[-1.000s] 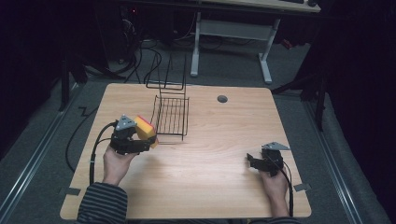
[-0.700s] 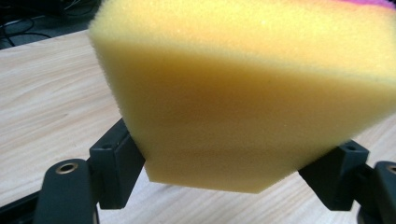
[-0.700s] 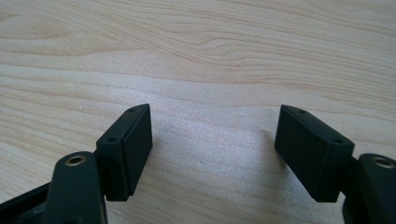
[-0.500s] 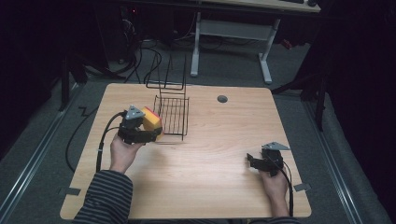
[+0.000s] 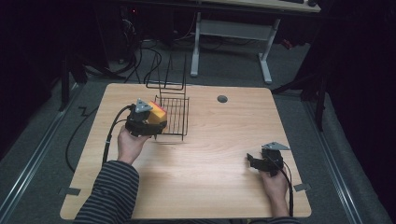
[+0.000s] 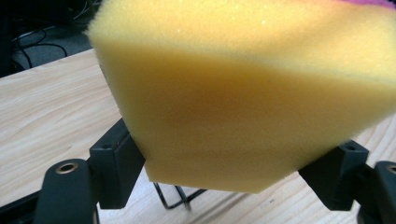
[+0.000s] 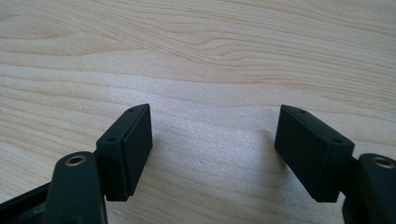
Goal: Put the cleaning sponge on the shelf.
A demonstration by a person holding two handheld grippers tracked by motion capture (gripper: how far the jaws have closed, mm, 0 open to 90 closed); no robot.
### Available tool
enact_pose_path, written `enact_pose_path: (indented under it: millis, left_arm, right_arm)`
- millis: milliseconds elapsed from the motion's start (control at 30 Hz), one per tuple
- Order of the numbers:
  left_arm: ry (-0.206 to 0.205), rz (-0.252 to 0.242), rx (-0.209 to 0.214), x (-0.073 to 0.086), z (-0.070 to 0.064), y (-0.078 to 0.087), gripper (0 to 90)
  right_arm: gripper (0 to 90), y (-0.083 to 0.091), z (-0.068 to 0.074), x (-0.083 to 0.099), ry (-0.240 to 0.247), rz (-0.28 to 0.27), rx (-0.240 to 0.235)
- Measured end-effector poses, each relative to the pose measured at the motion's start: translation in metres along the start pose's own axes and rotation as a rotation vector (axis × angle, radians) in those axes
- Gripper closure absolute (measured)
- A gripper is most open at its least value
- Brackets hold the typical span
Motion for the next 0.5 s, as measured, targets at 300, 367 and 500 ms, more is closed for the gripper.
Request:
enact_pose_path:
  millis: [300, 367, 500]
  left_arm:
    - [0.019, -0.011, -0.022, -0.009, 0.004, -0.021, 23.7]
    - [0.019, -0.017, -0.03, -0.011, 0.005, -0.027, 23.7]
    - [0.045, -0.032, -0.021, -0.013, 0.004, -0.041, 23.8]
  right_arm:
    - [27.8, 0.0, 0.0, 0.0, 0.005, -0.003, -0.004]
    - [27.8, 0.0, 0.001, 0.0, 0.004, -0.003, -0.004]
    - [27.8, 0.0, 0.001, 0.0, 0.004, -0.003, -0.004]
Point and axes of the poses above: each handheld gripper's, and its own axes: y roughly backward along the jaws, x roughly out of its underside, z roughly to its left, the point moved 10 cm from there along -y, roughly forward along the jaws, and after that the axes turned 7 degrees about y, right-handed, at the moved point
